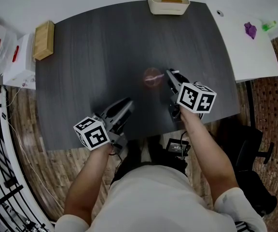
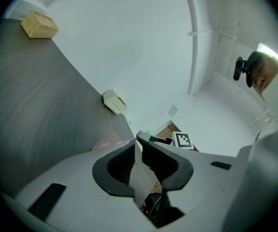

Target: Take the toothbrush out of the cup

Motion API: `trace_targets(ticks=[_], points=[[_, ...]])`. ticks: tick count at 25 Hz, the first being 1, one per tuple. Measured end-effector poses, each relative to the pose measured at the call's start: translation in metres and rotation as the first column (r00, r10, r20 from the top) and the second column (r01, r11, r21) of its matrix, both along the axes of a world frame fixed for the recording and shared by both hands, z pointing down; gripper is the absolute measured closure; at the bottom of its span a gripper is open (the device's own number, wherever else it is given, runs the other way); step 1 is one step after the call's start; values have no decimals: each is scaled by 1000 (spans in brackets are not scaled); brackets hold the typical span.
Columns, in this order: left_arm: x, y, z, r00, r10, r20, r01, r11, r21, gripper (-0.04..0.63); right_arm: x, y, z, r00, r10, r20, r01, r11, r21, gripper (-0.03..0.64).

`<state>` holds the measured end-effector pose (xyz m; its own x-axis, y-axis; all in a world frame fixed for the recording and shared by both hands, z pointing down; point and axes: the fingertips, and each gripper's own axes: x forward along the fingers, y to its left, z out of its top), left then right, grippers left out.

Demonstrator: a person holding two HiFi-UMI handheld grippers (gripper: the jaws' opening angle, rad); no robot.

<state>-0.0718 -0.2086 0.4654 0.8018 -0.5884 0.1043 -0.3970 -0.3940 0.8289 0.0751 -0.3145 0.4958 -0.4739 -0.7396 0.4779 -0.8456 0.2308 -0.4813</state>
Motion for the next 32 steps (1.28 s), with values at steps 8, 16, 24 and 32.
trace_targets(ticks=[8, 16, 24, 32], points=[[-1, 0, -6, 1000, -12, -12, 12, 1000, 9, 517, 13, 4, -14, 1000, -10, 19, 9, 999, 34, 546], [0, 2, -17, 1000, -24, -17, 24, 999, 32, 517, 22, 9, -27, 999, -5, 37, 3, 999, 51, 546], [2, 5, -40, 999, -22, -24, 24, 997, 69, 517, 20, 13, -61, 999, -19, 48, 14, 994, 111, 545], [6, 13, -63, 1000, -12, -25, 15, 993, 117, 517, 22, 23, -93, 998, -27, 51, 17, 985, 171, 546]])
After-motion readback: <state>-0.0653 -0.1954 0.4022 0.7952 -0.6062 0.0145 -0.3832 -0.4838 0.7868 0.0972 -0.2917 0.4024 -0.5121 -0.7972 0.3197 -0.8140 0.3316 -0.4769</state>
